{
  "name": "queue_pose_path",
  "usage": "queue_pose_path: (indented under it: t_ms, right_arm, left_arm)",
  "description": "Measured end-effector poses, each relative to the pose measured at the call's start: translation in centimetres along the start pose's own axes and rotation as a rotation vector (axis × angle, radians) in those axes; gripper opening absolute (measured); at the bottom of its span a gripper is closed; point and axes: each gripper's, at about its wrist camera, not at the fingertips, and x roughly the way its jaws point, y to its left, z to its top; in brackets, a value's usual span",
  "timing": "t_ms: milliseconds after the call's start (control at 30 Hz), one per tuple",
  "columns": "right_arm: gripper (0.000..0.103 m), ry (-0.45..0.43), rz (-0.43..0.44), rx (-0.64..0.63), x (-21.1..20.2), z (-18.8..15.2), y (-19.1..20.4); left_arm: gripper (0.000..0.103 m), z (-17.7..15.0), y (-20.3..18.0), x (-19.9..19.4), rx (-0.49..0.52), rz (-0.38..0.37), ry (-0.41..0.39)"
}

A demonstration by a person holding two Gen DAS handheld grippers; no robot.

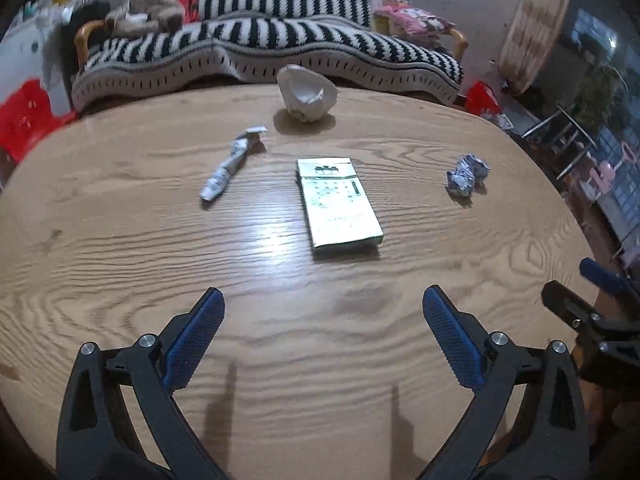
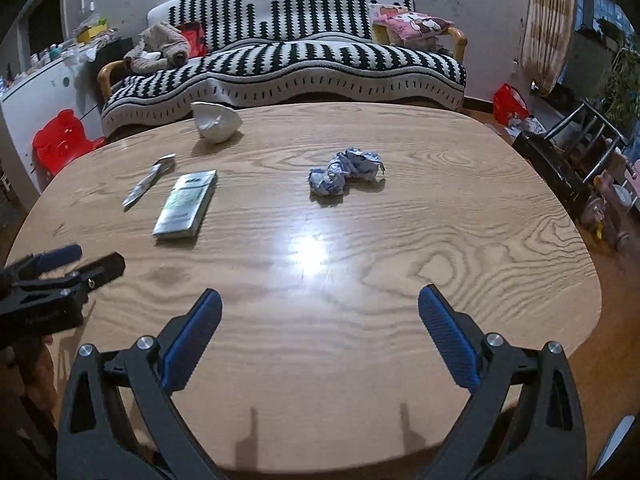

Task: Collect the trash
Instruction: 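Move both tools back over the table, then grasp the white-green cigarette pack with the left tool while the right tool grasps crumpled foil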

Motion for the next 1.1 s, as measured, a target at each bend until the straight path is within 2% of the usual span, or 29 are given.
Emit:
queue_pose_path:
  t_ms: [300, 467, 633, 733, 800, 833, 867, 900, 933, 967, 1100]
  right_arm:
    - [0.095, 0.006, 0.051, 0.062, 7.2, 4.6, -2.7]
    - [0.095, 0.027, 0.033, 0.016, 11.5, 7.1, -2.8]
    - [0.095, 0.065, 0.041, 0.012, 14.8, 9.3, -2.8]
    - [0.095, 0.085, 0.049, 0.031, 16.3, 10.1, -3.3]
    - [0.087, 0.094, 0.064, 0.053, 16.8, 10.3, -3.9]
    - [0.072, 0.077, 0.052, 0.042, 16.6, 10.2, -4.0]
    - [0.053, 0.069, 0.037, 0.028, 16.4, 10.2, -3.9]
    - [0.046, 0.071, 0.042, 0.023, 16.2, 10.1, -3.9]
    - [0.038, 0.078, 0.060, 0.032, 15.9, 9.9, -4.1]
    - [0.033, 0.078, 0.064, 0.039, 15.5, 9.7, -4.1]
    - [0.032, 0.054, 0.041, 0.038, 12.6, 7.9, -4.0]
  left_arm:
    - [0.096, 2.0, -2.0, 4.7, 0.015, 0.074, 0.011]
    - [0.096, 2.7, -1.9, 7.2, -0.035, 0.102, 0.040]
    - [0.096, 3.4, -3.3, 8.6, 0.023, 0.166, 0.023]
    - [0.096, 3.5, -3.9, 8.8, 0.045, 0.177, 0.027]
    - [0.095, 3.5, -4.1, 8.8, 0.049, 0.178, 0.026]
    - [0.093, 3.4, -4.1, 8.8, 0.051, 0.182, 0.025]
    - [0.084, 3.4, -4.1, 8.6, 0.056, 0.183, 0.017]
    - [0.067, 3.4, -4.2, 8.3, 0.066, 0.184, 0.002]
    - [0.060, 3.4, -4.1, 8.2, 0.070, 0.182, -0.001]
    - [0.057, 3.4, -4.1, 8.0, 0.070, 0.172, 0.004]
    - [0.056, 2.9, -3.8, 7.4, 0.063, 0.147, 0.020]
